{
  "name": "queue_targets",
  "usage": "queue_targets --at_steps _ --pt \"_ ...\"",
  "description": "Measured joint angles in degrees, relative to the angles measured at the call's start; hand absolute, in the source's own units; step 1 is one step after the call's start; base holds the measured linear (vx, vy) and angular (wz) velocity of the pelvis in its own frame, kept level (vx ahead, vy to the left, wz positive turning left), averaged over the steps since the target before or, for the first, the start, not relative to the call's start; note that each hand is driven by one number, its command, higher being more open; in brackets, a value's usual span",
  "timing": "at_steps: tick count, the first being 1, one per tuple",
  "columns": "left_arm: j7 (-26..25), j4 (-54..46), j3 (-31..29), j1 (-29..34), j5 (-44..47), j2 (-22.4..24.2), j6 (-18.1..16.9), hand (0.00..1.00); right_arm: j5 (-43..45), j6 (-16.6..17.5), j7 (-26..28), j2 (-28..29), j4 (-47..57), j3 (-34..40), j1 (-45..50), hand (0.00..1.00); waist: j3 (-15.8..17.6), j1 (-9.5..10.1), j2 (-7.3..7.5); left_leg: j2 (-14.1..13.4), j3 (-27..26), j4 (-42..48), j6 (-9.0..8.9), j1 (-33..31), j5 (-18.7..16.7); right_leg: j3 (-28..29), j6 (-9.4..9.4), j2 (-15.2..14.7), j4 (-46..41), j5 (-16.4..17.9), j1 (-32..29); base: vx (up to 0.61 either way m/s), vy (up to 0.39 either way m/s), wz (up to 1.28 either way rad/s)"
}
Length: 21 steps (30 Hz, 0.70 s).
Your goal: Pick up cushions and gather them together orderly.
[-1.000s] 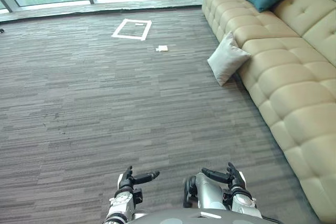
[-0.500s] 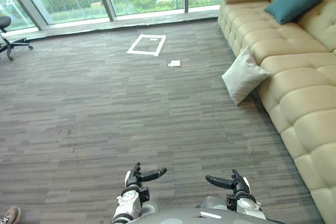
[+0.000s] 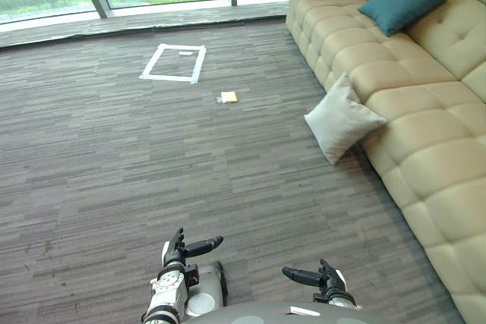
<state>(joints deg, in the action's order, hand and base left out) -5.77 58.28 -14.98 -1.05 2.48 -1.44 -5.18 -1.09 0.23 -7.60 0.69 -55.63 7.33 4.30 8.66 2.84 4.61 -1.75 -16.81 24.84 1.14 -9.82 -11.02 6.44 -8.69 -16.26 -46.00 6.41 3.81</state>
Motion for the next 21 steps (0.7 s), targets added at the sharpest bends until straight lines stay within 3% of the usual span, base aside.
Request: queue_targets --at_steps 1,2,4,5,6,7,9,10,11,12,13,15,17,18,19,20,21 --pt "-0.2 0.5 0.0 -0.1 0.3 0.0 0.2 1.0 0.0 0.1 0.1 -0.2 0.3 0.0 -0.2 1.0 0.3 0.0 -0.3 0.2 -0.2 -0.4 0.05 1.7 -0.8 0.3 -0.24 0.1 -5.7 -0.1 -2.7 0.53 0.305 -0.29" --pt "-0.4 1.4 0.1 -0.1 0.4 -0.1 0.5 1.0 0.0 0.4 0.1 -0.8 1.2 0.1 -0.2 1.0 0.7 -0.11 -0.89 0.3 -0.7 -2.0 0.12 5.7 -1.9 -0.8 0.84 0.3 -14.1 1.2 -7.4 0.42 0.176 -0.29" --pt "-0.6 1.7 0.3 0.2 0.4 0.1 0.7 1.0 0.0 0.8 0.1 -1.4 2.1 0.5 -0.2 1.0 1.5 -0.19 -2.13 0.3 -1.4 -5.3 0.0 11.0 -3.0 -4.8 2.75 0.6 -18.1 3.7 -12.3 0.43 0.116 -0.31" --pt "-0.6 1.7 0.8 0.8 0.4 0.1 0.7 1.0 0.0 1.3 -0.1 -1.6 2.7 0.5 -0.1 1.0 1.5 -0.55 -2.45 0.2 -1.6 -7.8 0.02 14.3 -3.5 -9.2 4.08 0.7 -17.4 5.5 -15.9 0.44 0.01 -0.12" --pt "-0.5 1.7 1.3 0.9 0.4 0.0 0.7 1.0 0.2 1.3 -0.3 -1.7 2.8 0.6 -0.2 1.0 1.7 -1.05 -2.15 0.0 -1.6 -10.9 -0.76 18.7 -3.8 -16.8 6.98 0.9 -10.4 7.7 -20.0 0.45 -0.029 -0.01" --pt "-0.5 1.7 1.3 0.9 0.4 0.0 0.7 1.0 0.2 1.3 -0.3 -1.7 2.9 0.6 -0.3 1.0 1.7 -1.12 -2.08 0.0 -1.6 -11.1 -0.97 19.0 -3.8 -17.3 7.08 1.0 -9.7 7.8 -20.3 0.43 -0.1 0.1" --pt "-0.4 1.8 1.6 0.9 0.4 0.3 0.8 1.0 0.1 1.4 -0.2 -1.6 3.6 0.6 -0.7 1.0 1.9 -1.93 -2.08 -1.0 -1.5 -13.3 -2.81 22.6 -4.9 -23.7 7.65 2.4 1.3 7.7 -23.8 0.38 -0.122 0.07" --pt "-0.4 1.8 2.9 0.9 0.4 0.2 0.8 1.0 0.1 1.3 -0.2 -1.5 3.7 0.6 -1.0 1.0 2.0 -2.11 -2.11 -1.4 -1.5 -14.3 -3.91 24.2 -5.6 -26.1 7.7 3.3 7.8 6.5 -24.2 0.41 -0.154 0.07" --pt "0.0 2.0 3.6 0.8 0.3 0.1 0.8 1.0 0.2 1.2 -0.1 -1.3 3.7 0.8 -1.1 1.0 2.2 -2.24 -2.03 -1.6 -1.4 -15.0 -4.89 26.1 -6.3 -26.7 12.09 4.4 12.3 0.9 -23.5 0.65 -0.224 0.02" --pt "0.1 2.8 4.1 0.3 0.3 0.7 0.9 1.0 -0.1 1.1 0.0 -1.7 3.5 1.4 -1.8 1.0 2.4 -2.24 -3.41 -2.8 -1.3 -15.1 -5.23 27.2 -6.6 -27.8 14.07 5.7 11.6 2.1 -22.4 0.55 -0.186 0.03" --pt "0.7 2.6 5.1 0.0 0.2 2.2 0.7 1.0 -0.1 1.3 -0.2 -1.9 3.6 2.9 -2.3 1.0 2.7 -2.31 -4.39 -3.0 -1.1 -15.2 -4.92 27.2 -4.2 -27.8 14.65 5.7 10.0 4.9 -22.7 0.59 -0.209 0.02" --pt "1.2 2.6 5.1 -0.3 0.1 3.8 0.7 1.0 0.2 0.9 -0.2 -1.7 3.4 4.5 -2.3 1.0 2.7 -3.09 -4.55 -3.1 -0.6 -14.5 -5.45 27.4 -1.9 -28.3 15.04 5.2 8.7 7.5 -21.9 0.5 -0.214 0.15" --pt "1.8 2.5 5.1 -0.4 -1.0 4.7 0.7 1.0 0.1 0.8 -0.1 -1.4 3.1 5.1 -1.9 1.0 3.0 -3.71 -4.78 -5.6 2.0 -4.8 -7.85 25.3 0.1 -30.0 14.72 6.2 10.9 9.8 -17.2 0.44 -0.242 0.24" --pt "2.0 1.9 4.9 -0.4 -1.0 4.7 0.8 1.0 0.0 0.8 -0.1 -1.2 3.3 4.7 -1.3 1.0 3.0 -3.81 -4.75 -7.7 4.0 5.5 -11.88 21.6 2.6 -30.5 14.54 7.2 12.7 10.3 -14.2 0.38 -0.238 0.16" --pt "2.0 1.6 4.8 -0.3 -1.0 4.8 0.8 1.0 0.0 0.8 -0.1 -1.3 3.4 4.4 -1.1 1.0 2.9 -3.8 -4.81 -8.4 4.8 9.3 -14.03 20.0 4.1 -30.5 14.56 7.7 13.4 10.5 -13.2 0.35 -0.2 -0.15" --pt "2.1 0.5 3.8 0.1 -1.0 4.8 0.7 1.0 -0.1 0.8 -0.1 -1.6 3.2 3.6 -0.8 1.0 2.9 -3.72 -5.03 -10.4 6.7 23.3 -16.0 13.8 6.0 -29.8 14.6 9.4 16.0 10.9 -10.2 0.26 -0.114 -0.27" --pt "2.1 0.0 2.9 0.3 -1.0 4.9 0.7 1.0 -0.1 0.7 -0.1 -1.9 3.2 3.1 -0.8 1.0 2.7 -3.71 -5.51 -11.3 6.5 28.0 -15.79 11.3 5.9 -29.6 14.63 10.2 17.2 11.0 -8.8 0.3 -0.085 -0.43"
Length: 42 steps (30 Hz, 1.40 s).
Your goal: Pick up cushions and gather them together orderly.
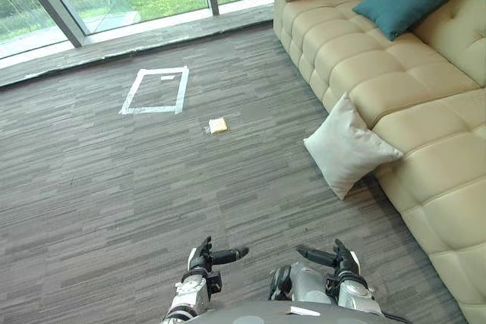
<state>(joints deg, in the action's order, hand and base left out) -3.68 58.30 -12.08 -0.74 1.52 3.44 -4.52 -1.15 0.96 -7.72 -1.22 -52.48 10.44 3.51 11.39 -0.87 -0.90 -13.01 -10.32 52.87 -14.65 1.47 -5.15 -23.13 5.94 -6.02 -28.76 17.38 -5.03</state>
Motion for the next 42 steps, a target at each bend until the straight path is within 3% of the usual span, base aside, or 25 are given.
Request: queue_targets --at_steps 2,3,5,7,10,13,14,15,16,17,18,19,20,22,23,28,29,30,33,35,37,38,39,40,42 --pt "-0.3 -1.9 -2.8 0.5 0.2 0.1 0.0 1.0 0.1 -0.2 -0.1 -0.3 -0.7 -0.6 0.1 1.0 0.0 0.46 -0.17 -0.9 -2.1 5.2 2.38 -5.4 -2.5 2.4 0.26 2.0 3.7 0.0 4.3 0.23 -0.003 -0.62" --pt "-0.7 -2.5 -3.2 0.5 0.2 0.2 -0.1 1.0 0.1 -0.3 -0.1 -0.3 -1.3 -0.6 0.1 1.0 0.1 0.85 0.02 -0.8 -3.2 3.4 5.73 -7.4 -4.5 3.6 -0.6 2.3 5.0 -0.6 5.9 0.22 0.029 -0.76" --pt "-0.9 -3.1 -4.8 0.6 0.3 0.0 -0.3 1.0 0.2 -0.4 -0.4 -0.2 -2.1 -0.5 -0.1 1.0 0.1 1.38 0.3 0.2 -4.3 -6.3 9.86 -10.7 -7.0 6.8 -1.25 2.3 7.0 -0.5 8.2 0.25 0.068 -0.83" --pt "-1.0 -3.1 -4.8 0.4 0.4 0.2 -0.5 1.0 0.2 -0.5 -0.5 -0.2 -2.3 -0.6 -0.1 1.0 0.1 1.49 0.37 1.5 -2.8 -13.4 10.34 -12.6 -7.3 8.8 -1.84 2.2 8.6 -0.7 9.6 0.31 0.131 -0.66" --pt "-1.0 -3.1 -5.2 -0.3 0.5 0.2 -1.0 1.0 0.2 -0.8 -0.8 -0.3 -2.7 -1.2 0.0 1.0 0.1 2.8 0.54 4.6 4.3 -25.1 9.9 -15.5 -6.7 14.0 -3.12 2.0 10.3 0.3 11.4 0.34 0.221 -0.86" --pt "-1.4 -2.9 -5.0 -0.4 0.6 -0.1 -1.2 1.0 0.3 -0.9 -1.3 -1.0 -3.6 -2.8 0.3 1.0 -0.4 3.59 0.48 5.2 6.3 -32.2 8.86 -15.8 -5.9 20.8 -6.41 2.0 9.3 3.8 12.7 0.39 0.314 -1.13" --pt "-1.4 -2.8 -4.9 0.0 0.7 -0.4 -1.0 1.0 0.2 -1.0 -1.3 -0.6 -3.7 -2.9 0.4 1.0 -1.3 3.7 0.62 5.5 6.3 -30.0 10.79 -15.4 -2.0 23.9 -7.74 1.5 8.9 5.6 13.7 0.4 0.321 -1.24" --pt "-1.3 -2.8 -4.9 0.4 0.7 -1.0 -1.0 1.0 0.2 -0.9 -1.3 -0.3 -3.7 -2.9 0.9 1.0 -2.2 3.59 1.62 6.3 6.0 -28.2 11.33 -15.4 -1.2 25.3 -8.66 0.5 9.0 6.3 14.1 0.52 0.387 -1.08" --pt "-1.4 -2.3 -4.8 0.4 0.7 -1.9 -1.0 1.0 0.2 -0.9 -1.2 0.8 -3.7 -2.9 1.8 1.0 -3.8 3.56 3.86 7.4 3.8 -26.1 10.96 -15.5 -3.4 27.2 -9.35 -1.5 7.9 6.6 13.7 0.64 0.418 -0.9" --pt "-1.5 -1.5 -4.5 0.2 0.7 -2.6 -1.0 1.0 0.1 -1.0 -1.1 2.1 -3.6 -2.8 2.3 1.0 -5.3 3.63 5.58 8.6 0.9 -25.3 12.29 -14.9 -5.5 28.6 -10.9 -3.7 2.1 5.7 10.3 0.64 0.413 -0.74" --pt "-1.5 -0.9 -3.9 -0.1 0.7 -3.0 -1.0 1.0 0.1 -1.0 -0.9 2.4 -3.4 -2.8 2.3 1.0 -5.3 3.53 6.07 9.3 -0.1 -25.7 12.9 -14.0 -6.1 28.6 -11.81 -4.6 -1.6 4.7 8.6 0.62 0.401 -0.68" --pt "-1.5 0.4 -3.5 -0.8 0.7 -3.2 -0.4 1.0 -0.1 -1.0 -0.2 1.8 -3.4 -2.8 2.0 1.0 -4.7 3.55 5.7 10.1 -1.9 -27.7 13.91 -10.4 -7.6 28.3 -13.25 -6.1 -12.5 1.4 3.7 0.46 0.316 -0.54" --pt "-1.8 1.0 -3.1 -0.8 0.8 -3.2 0.0 1.0 -0.1 -0.9 0.0 1.4 -3.3 -2.7 1.6 1.0 -4.3 3.45 5.19 10.4 -2.9 -29.0 14.36 -7.9 -8.1 27.9 -13.9 -6.8 -19.0 1.2 0.8 0.44 0.288 -0.65" --pt "-2.2 1.7 -1.7 -0.6 0.9 -3.2 0.1 1.0 -0.1 -0.6 0.0 0.5 -2.2 -2.7 1.5 1.0 -3.4 3.38 3.6 10.4 -4.3 -33.0 14.83 -1.5 -8.5 23.7 -12.85 -7.3 -26.4 1.7 -3.0 0.39 0.203 -0.55" --pt "-2.2 1.7 -1.1 -0.2 1.2 -3.2 0.0 1.0 -0.1 -0.2 -0.1 0.1 -1.7 -2.7 1.4 1.0 -3.2 3.31 2.96 10.3 -5.7 -36.8 14.82 2.9 -8.5 20.0 -11.29 -7.1 -27.3 2.5 -5.3 0.46 0.146 -0.54" --pt "-2.2 3.1 2.1 -0.2 1.2 -3.9 0.1 1.0 0.0 0.3 -0.2 0.0 -1.6 -2.4 -0.7 1.0 -2.6 2.01 2.59 9.3 -9.2 -44.2 14.78 10.4 -8.5 8.5 -7.9 -4.0 -13.4 2.5 -15.3 0.39 -0.037 -0.28" --pt "-2.0 3.4 2.9 -0.1 1.2 -4.2 0.2 1.0 0.0 0.3 -0.3 0.2 -1.3 -2.5 -0.8 1.0 -2.6 1.84 2.98 9.6 -9.7 -45.3 14.14 11.9 -8.4 6.6 -6.5 -3.3 -6.2 -2.0 -16.0 0.46 -0.148 -0.12" --pt "-1.8 4.2 2.8 -0.6 1.1 -4.0 0.3 1.0 0.0 0.3 -0.2 0.2 -1.2 -1.7 -0.8 1.0 -2.1 1.71 2.22 9.1 -9.8 -45.7 12.27 13.8 -8.7 6.0 -0.89 -2.2 -5.3 -7.1 -14.8 0.47 -0.159 -0.23" --pt "-1.4 4.1 2.7 -1.0 0.9 -1.7 0.0 1.0 -0.1 0.5 -0.5 -0.6 -1.1 0.4 -1.7 1.0 -1.5 1.58 0.03 7.9 -9.6 -44.4 9.38 14.1 -5.6 5.8 0.13 -1.1 -5.6 -4.7 -13.9 0.46 -0.213 -0.18" --pt "-1.1 4.1 2.7 -1.0 0.1 -0.5 0.0 1.0 0.2 0.0 -0.5 -0.3 -1.5 2.3 -1.7 1.0 -1.6 0.88 -0.26 7.0 -9.5 -41.2 7.69 13.3 -3.5 4.9 0.6 -0.9 -4.8 -3.7 -12.1 0.4 -0.254 0.13" --pt "-0.1 2.9 2.8 -0.9 -0.1 -0.2 0.1 1.0 0.1 -0.1 -0.7 0.6 -1.5 1.7 -0.6 1.0 -1.0 0.3 0.53 2.5 -6.9 -21.3 3.67 7.5 -3.2 4.1 0.49 1.1 0.9 -2.3 -4.2 0.28 -0.234 0.21" --pt "0.0 2.4 2.7 -0.8 -0.1 -0.2 0.0 1.0 0.0 -0.1 -0.7 0.6 -1.4 1.5 -0.4 1.0 -1.0 0.39 0.54 2.0 -6.4 -17.5 3.13 6.1 -3.7 4.1 0.48 1.5 1.7 -2.3 -3.3 0.16 -0.127 -0.03" --pt "0.0 1.6 2.6 -0.6 -0.1 -0.2 0.0 1.0 0.0 -0.1 -0.7 0.5 -1.2 1.1 -0.2 1.0 -1.0 0.49 0.52 1.0 -5.9 -11.6 2.91 3.7 -4.5 4.3 0.58 2.2 2.7 -2.2 -2.0 0.14 -0.104 -0.22" --pt "0.0 0.6 2.2 -0.4 0.0 -0.2 -0.1 1.0 0.0 -0.1 -0.8 0.5 -1.2 0.6 -0.1 1.0 -1.0 0.51 0.49 0.1 -6.0 -4.1 4.34 -0.8 -5.9 5.0 0.72 3.4 4.2 -2.1 0.2 0.17 -0.091 -0.47" --pt "-0.2 -0.3 2.1 -0.4 0.0 -0.2 -0.2 1.0 0.1 -0.2 -1.0 0.5 -1.4 0.6 -0.1 1.0 -0.9 0.85 0.74 0.4 -6.5 -4.3 7.53 -5.1 -8.9 7.2 0.58 4.3 5.1 -2.1 2.3 0.14 -0.019 -0.68"
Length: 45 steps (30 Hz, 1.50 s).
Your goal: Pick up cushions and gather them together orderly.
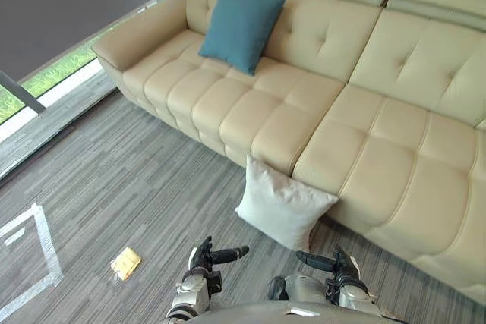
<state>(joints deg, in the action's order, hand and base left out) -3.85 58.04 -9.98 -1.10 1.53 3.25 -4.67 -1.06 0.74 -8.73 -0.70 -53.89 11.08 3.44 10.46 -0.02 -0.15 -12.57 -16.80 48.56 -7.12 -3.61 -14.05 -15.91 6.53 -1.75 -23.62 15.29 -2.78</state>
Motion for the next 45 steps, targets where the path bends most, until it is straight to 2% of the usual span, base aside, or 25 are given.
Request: queue_targets --at_steps 2,3,6,7,8,9,10,11,12,13,16,21,24,27,29,30,32,33,34,36,40,42,45 --pt "0.0 -0.5 0.0 -0.1 0.0 0.1 -0.1 1.0 0.0 0.0 -0.2 0.0 -0.3 0.1 -0.1 1.0 -0.1 0.69 0.03 1.5 1.4 -8.6 2.64 -2.7 -1.5 3.8 -0.49 0.0 0.3 0.0 0.8 0.11 0.069 -0.84" --pt "0.0 -0.5 0.0 -0.1 0.0 0.1 -0.2 1.0 0.0 0.0 -0.2 0.0 -0.4 0.1 -0.1 1.0 -0.1 0.69 0.06 2.1 3.0 -10.7 2.65 -3.4 -1.5 4.5 -0.69 0.0 0.6 0.0 1.1 0.12 0.103 -0.77" --pt "-0.1 -0.4 0.0 -0.2 0.1 0.1 -0.5 1.0 0.1 -0.2 -0.7 -0.2 -1.2 -0.2 0.3 1.0 -0.2 1.15 0.21 5.5 13.2 -22.6 2.15 -4.5 -0.6 9.3 -2.77 0.3 1.0 0.5 1.8 0.13 0.159 -0.72" --pt "-0.1 -0.4 0.0 -0.3 0.1 0.1 -0.5 1.0 0.2 -0.2 -0.7 -0.2 -1.2 -0.3 0.3 1.0 -0.3 1.14 0.16 5.6 13.7 -23.4 2.11 -4.5 -0.2 9.6 -2.94 0.4 1.0 0.6 1.8 0.14 0.211 -0.63" --pt "0.0 0.0 0.0 -0.2 0.1 0.1 -0.5 1.0 0.2 -0.2 -0.6 -0.7 -1.3 -1.1 0.3 1.0 -0.6 1.11 -0.31 5.6 14.8 -27.2 3.19 -3.8 2.9 11.6 -3.93 1.3 0.6 1.1 1.6 0.18 0.247 -0.65" --pt "0.0 0.9 -0.1 -0.3 0.2 0.3 -0.3 1.0 0.2 -0.1 -0.6 -0.8 -1.9 -1.2 0.3 1.0 -1.2 1.16 -0.86 5.4 14.9 -28.9 1.28 -2.9 6.1 13.2 -4.94 1.8 -0.2 1.8 1.4 0.18 0.259 -0.68" --pt "0.0 1.0 -0.2 -0.5 0.1 -0.1 -0.3 1.0 0.2 -0.1 -0.6 -0.6 -2.2 -1.4 0.1 1.0 -1.3 1.12 0.01 5.7 14.1 -29.0 1.51 -2.6 5.9 13.9 -5.47 1.2 -0.8 2.1 1.0 0.23 0.297 -0.66" --pt "-0.1 1.8 -0.4 -0.4 0.1 -1.0 -0.4 1.0 0.2 0.0 -0.6 0.2 -2.1 -2.2 0.7 1.0 -2.7 1.15 2.07 6.7 11.6 -30.4 2.02 -2.3 5.7 15.8 -6.25 -0.1 -0.8 2.4 -0.3 0.2 0.228 -0.46" --pt "-0.1 1.9 -0.4 -0.4 0.1 -1.2 -0.3 1.0 0.2 0.0 -0.5 0.3 -2.2 -2.4 0.8 1.0 -2.7 1.15 2.03 6.9 11.1 -30.6 2.15 -2.3 5.7 16.3 -6.41 -0.4 -0.8 2.5 -0.5 0.22 0.242 -0.63" --pt "-0.2 1.9 -0.4 -0.5 0.1 -1.7 -0.3 1.0 0.2 -0.1 -0.5 0.5 -2.2 -3.2 0.8 1.0 -3.2 1.16 3.04 7.3 9.1 -31.3 2.53 -2.1 5.5 17.9 -7.23 -0.9 0.0 2.1 -1.1 0.13 0.138 -0.46" --pt "-0.7 2.6 -0.4 -0.5 0.1 -1.9 -0.3 1.0 0.2 -0.1 -0.5 0.4 -2.3 -3.3 0.4 1.0 -3.3 1.3 2.82 7.5 4.7 -33.6 2.93 0.2 5.3 21.6 -8.63 -1.1 2.1 1.1 -1.0 0.13 0.138 -0.71" --pt "-0.8 4.1 -0.3 -0.7 0.1 -1.6 -0.3 1.0 0.2 0.0 -0.8 -0.3 -2.2 -3.3 -0.5 1.0 -3.2 1.55 0.29 5.9 -0.7 -37.3 2.92 3.6 5.3 24.3 -9.47 0.7 3.3 -1.1 -1.5 0.07 -0.001 -0.6" --pt "-0.9 4.1 0.1 -1.1 0.1 -1.9 -0.3 1.0 0.2 0.0 -1.7 -0.7 -2.2 -3.4 -1.7 1.0 -2.2 1.85 0.04 5.0 -1.9 -38.6 2.23 3.8 5.7 23.8 -9.48 1.7 2.2 -1.6 -3.2 0.05 -0.08 -0.28" --pt "-1.8 4.0 0.8 -3.3 0.7 -1.6 -0.3 1.0 0.2 0.1 -3.3 -1.0 -1.9 -3.9 -3.8 1.0 0.3 2.71 0.39 4.6 -1.8 -37.0 1.84 1.0 6.0 21.4 -9.47 1.7 -2.0 -1.6 -7.6 0.0 -0.102 -0.01" --pt "-4.2 2.1 2.6 -6.8 3.1 -2.1 -0.3 1.0 1.3 0.3 -5.2 -2.1 0.6 -4.6 -7.7 1.0 4.5 2.7 0.84 3.9 0.2 -29.9 1.94 -6.5 5.9 18.0 -9.46 0.8 -7.0 -1.6 -13.6 -0.07 -0.161 0.23" --pt "-4.3 1.9 2.6 -7.0 3.2 -2.1 -0.3 1.0 1.3 0.3 -5.3 -2.1 0.8 -4.6 -7.8 1.0 4.7 2.7 0.83 3.9 0.3 -29.7 1.94 -6.8 5.9 17.9 -9.46 0.7 -7.1 -1.6 -13.8 -0.1 -0.137 0.21" --pt "-6.9 -1.3 2.5 -10.0 7.2 -3.3 -0.5 1.0 3.4 0.8 -7.5 -3.6 4.7 -4.7 -11.3 1.0 8.2 2.65 0.9 3.3 2.1 -23.7 2.26 -12.9 5.7 15.8 -9.45 0.3 -11.7 -1.6 -19.0 -0.14 -0.128 0.18" --pt "-7.9 -2.9 2.3 -11.8 8.4 -4.5 -0.9 1.0 3.9 1.0 -8.2 -4.7 6.7 -4.6 -13.5 1.0 9.6 2.67 0.96 2.6 2.7 -20.7 3.06 -16.5 5.2 14.8 -9.42 0.2 -14.1 -1.6 -22.2 -0.15 -0.111 0.12" --pt "-8.1 -3.2 2.3 -12.2 8.8 -4.9 -1.2 1.0 4.1 1.2 -8.5 -5.0 7.2 -4.5 -14.0 1.0 9.9 2.65 0.94 2.5 3.0 -19.7 3.28 -17.6 5.1 14.5 -9.42 0.2 -14.9 -1.6 -23.1 -0.16 -0.098 0.11" --pt "-9.9 -5.4 0.5 -16.5 11.5 -7.0 -2.3 1.0 5.6 2.3 -10.5 -7.0 9.3 -4.4 -18.4 1.0 11.3 2.61 1.32 1.7 4.8 -14.4 4.4 -25.6 4.1 13.2 -9.13 0.2 -19.0 -1.4 -30.4 -0.19 -0.084 0.12" --pt "-11.6 -6.7 -3.0 -23.9 14.3 -9.5 -3.0 1.0 7.4 2.6 -12.6 -8.7 9.8 -3.2 -25.8 1.0 13.9 2.44 1.65 1.0 7.3 -8.3 3.87 -36.2 1.2 11.7 -6.33 0.1 -23.4 0.3 -39.9 -0.2 -0.034 0.06" --pt "-12.1 -6.8 -4.4 -27.7 14.8 -11.1 -2.9 1.0 8.4 2.5 -13.8 -8.9 9.7 -3.2 -30.0 1.0 15.2 2.3 2.28 1.1 8.0 -5.1 3.44 -42.3 0.8 11.1 -4.85 -0.5 -25.6 1.7 -45.2 -0.22 0.0 0.07" --pt "-12.4 -6.9 -5.0 -32.8 15.4 -13.8 -2.8 1.0 10.2 2.4 -14.0 -8.9 9.7 -3.2 -35.7 1.0 16.6 2.25 2.44 1.1 9.4 0.2 3.83 -51.6 0.8 10.0 -4.14 -1.5 -30.2 2.5 -53.4 -0.24 0.018 0.13"
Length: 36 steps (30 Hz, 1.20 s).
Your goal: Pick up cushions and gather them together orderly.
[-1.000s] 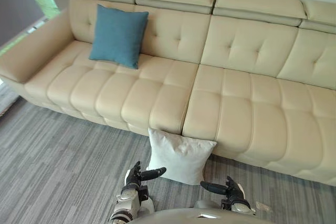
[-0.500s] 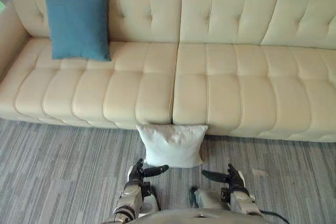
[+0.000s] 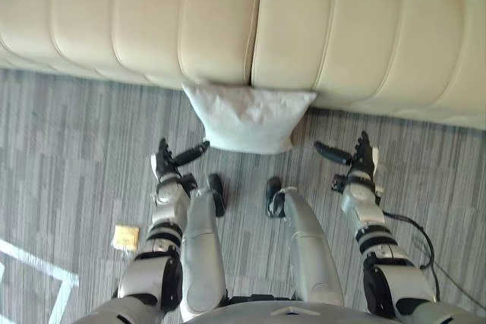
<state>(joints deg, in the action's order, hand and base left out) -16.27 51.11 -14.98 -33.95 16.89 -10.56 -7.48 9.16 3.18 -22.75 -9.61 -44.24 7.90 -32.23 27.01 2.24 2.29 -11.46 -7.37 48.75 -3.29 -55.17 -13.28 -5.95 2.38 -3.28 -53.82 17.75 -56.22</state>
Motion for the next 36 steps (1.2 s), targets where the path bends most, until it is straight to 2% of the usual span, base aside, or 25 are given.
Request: queue_targets --at_steps 1,4,6,7,13,14,15,16,20,25,28,33,36 --pt "0.0 0.0 0.1 -0.8 0.2 -0.5 0.0 1.0 0.0 -0.1 -0.1 0.0 0.0 0.0 -1.0 1.0 0.1 0.0 0.09 0.0 0.2 0.6 0.21 -1.5 0.1 -0.1 -0.01 -0.2 -0.8 0.0 -1.4 -0.16 0.022 0.22" --pt "-0.1 -0.9 1.1 -6.3 0.6 -3.1 0.0 1.0 1.2 -0.1 -0.3 -0.7 -0.2 -0.1 -9.0 1.0 1.0 -0.06 0.31 0.9 1.8 4.7 1.05 -11.4 1.2 -1.0 -0.24 -1.7 -5.6 0.1 -10.9 -0.14 0.031 0.27" --pt "-0.2 -1.6 1.9 -7.7 0.6 -3.6 0.0 1.0 1.3 -0.1 -0.3 -1.0 -0.4 -0.1 -11.4 1.0 1.2 0.06 0.36 1.0 2.1 5.6 1.08 -13.9 1.6 -1.1 -0.22 -2.0 -6.8 0.1 -13.2 -0.1 0.027 0.17" --pt "-0.2 -1.9 3.7 -10.1 0.5 -4.4 0.1 1.0 2.3 -0.1 -0.4 -1.2 -0.5 -0.2 -15.1 1.0 1.7 0.14 0.36 1.1 2.6 7.1 0.9 -17.1 1.9 -1.4 0.12 -2.4 -8.4 -0.1 -16.1 -0.07 0.031 0.12" --pt "-0.6 -2.6 9.5 -17.8 0.5 -4.6 0.1 1.0 2.4 -0.1 -1.5 -1.4 -0.5 -1.8 -23.2 1.0 2.3 0.07 0.46 2.2 3.5 8.9 1.22 -23.9 2.9 -1.9 0.11 -3.7 -10.9 -0.1 -22.6 -0.02 0.049 0.16" --pt "-0.7 -2.8 10.4 -19.5 0.4 -4.4 0.1 1.0 2.5 -0.1 -2.0 -1.4 -0.5 -2.4 -24.5 0.0 2.3 -0.02 0.46 2.4 3.7 9.0 1.21 -25.0 3.1 -2.0 0.1 -3.9 -11.1 -0.1 -23.7 0.03 0.068 0.14" --pt "-1.1 -3.9 11.6 -21.5 0.4 -4.2 0.2 1.0 2.5 -0.1 -2.5 -1.0 -0.5 -2.5 -26.1 0.0 2.4 -0.35 0.53 2.8 4.0 8.7 1.08 -26.2 3.4 -2.3 0.11 -4.3 -11.1 -0.1 -24.7 0.02 0.047 0.16" --pt "-1.1 -4.2 12.1 -21.9 0.4 -4.1 0.2 0.0 2.5 -0.1 -2.7 -0.9 -0.5 -2.6 -26.4 0.0 2.5 -0.39 0.57 2.9 4.0 8.6 1.06 -26.4 3.5 -2.3 0.13 -4.4 -11.1 -0.1 -24.9 0.04 0.053 0.13" --pt "-3.6 -7.8 14.8 -24.8 0.4 -1.8 0.2 0.0 3.4 -0.2 -5.2 0.7 -0.2 -3.0 -28.6 0.0 2.5 -0.83 0.57 3.3 4.8 8.5 0.92 -27.8 3.6 -3.0 0.22 -4.6 -10.7 -0.2 -25.6 0.05 0.044 0.07" --pt "-7.8 -10.0 16.7 -25.1 0.6 1.0 0.3 0.0 3.8 -0.7 -8.6 1.2 0.8 -4.7 -28.8 0.0 2.5 -1.22 0.57 3.4 4.9 8.5 0.89 -27.8 3.7 -3.1 0.22 -4.8 -10.7 -0.2 -25.5 0.03 0.038 0.02" --pt "-9.8 -10.1 16.8 -25.0 0.6 0.7 0.5 0.0 4.5 -0.8 -8.7 0.2 4.5 -7.9 -25.3 0.0 2.5 -1.29 0.58 3.2 5.1 9.2 0.88 -27.7 3.7 -3.3 0.29 -4.7 -11.0 -0.3 -25.3 0.0 0.045 -0.03" --pt "-11.1 -13.8 18.8 -20.9 0.6 0.9 1.4 0.0 4.4 -0.7 -8.0 1.4 11.6 -11.7 -18.3 0.0 2.4 -1.69 0.6 2.9 5.2 9.0 0.86 -24.3 3.7 -3.4 0.41 -4.4 -10.6 -0.3 -21.9 -0.01 0.032 -0.03" --pt "-11.1 -19.1 19.0 -16.0 0.6 0.9 1.4 0.0 4.3 -0.3 -7.3 1.7 17.8 -11.7 -12.5 0.0 2.3 -1.97 0.58 2.9 4.9 7.2 0.73 -19.1 3.8 -3.4 0.51 -4.0 -8.6 -0.8 -16.8 -0.04 0.02 -0.08"
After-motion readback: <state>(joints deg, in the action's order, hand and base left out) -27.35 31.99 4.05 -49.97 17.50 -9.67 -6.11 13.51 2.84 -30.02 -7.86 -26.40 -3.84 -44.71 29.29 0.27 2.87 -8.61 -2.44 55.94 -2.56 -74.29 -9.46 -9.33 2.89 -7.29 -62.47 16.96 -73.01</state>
